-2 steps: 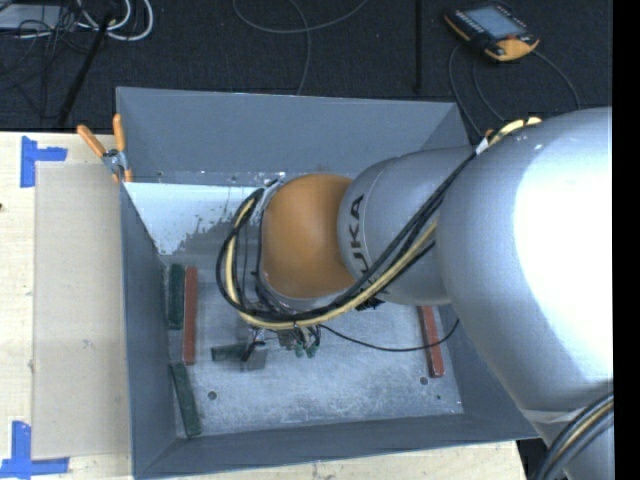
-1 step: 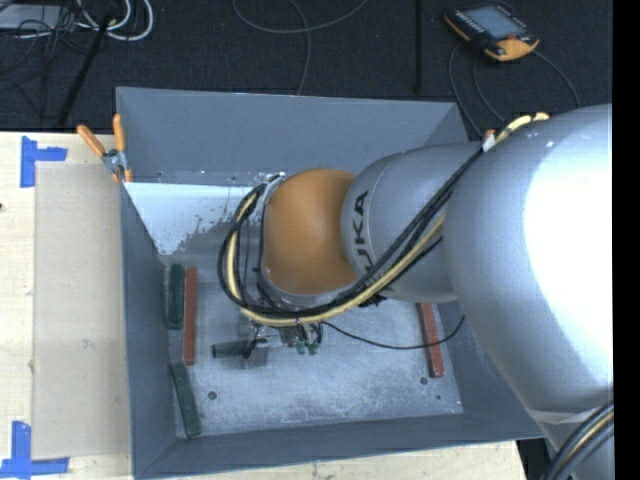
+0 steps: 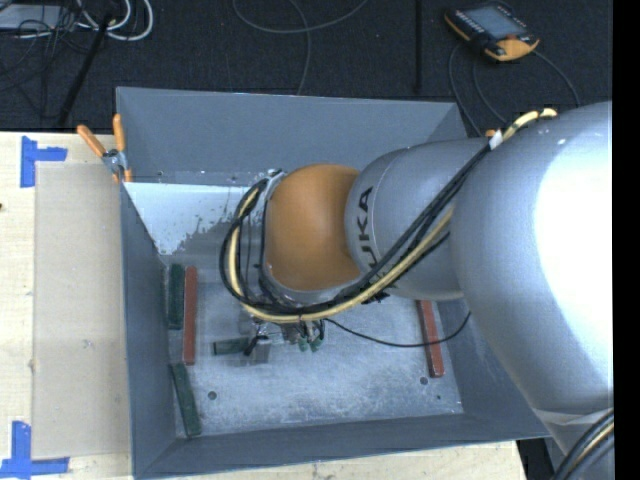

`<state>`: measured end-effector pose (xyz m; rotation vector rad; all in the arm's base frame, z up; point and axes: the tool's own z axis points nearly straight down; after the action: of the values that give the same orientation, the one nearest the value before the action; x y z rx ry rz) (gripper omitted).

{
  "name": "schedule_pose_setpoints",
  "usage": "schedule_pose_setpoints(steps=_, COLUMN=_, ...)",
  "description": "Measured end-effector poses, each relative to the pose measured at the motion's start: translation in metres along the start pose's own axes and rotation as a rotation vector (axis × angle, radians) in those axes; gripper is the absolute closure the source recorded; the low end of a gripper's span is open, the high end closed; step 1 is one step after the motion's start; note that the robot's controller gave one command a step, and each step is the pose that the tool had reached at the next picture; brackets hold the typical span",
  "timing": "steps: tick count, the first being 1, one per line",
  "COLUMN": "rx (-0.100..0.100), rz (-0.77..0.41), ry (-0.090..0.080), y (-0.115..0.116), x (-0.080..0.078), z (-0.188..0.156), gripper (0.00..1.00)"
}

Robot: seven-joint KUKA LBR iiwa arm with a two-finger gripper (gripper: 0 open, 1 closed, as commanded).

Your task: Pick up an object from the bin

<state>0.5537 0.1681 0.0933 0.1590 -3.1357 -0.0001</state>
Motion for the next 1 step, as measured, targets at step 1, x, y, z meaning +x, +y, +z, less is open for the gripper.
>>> schedule_pose_setpoints(steps=1, rx=0.000, rz=0.000, ry=0.000, y=0.0000, x=0.0000, z=-0.0104, gripper=1.00)
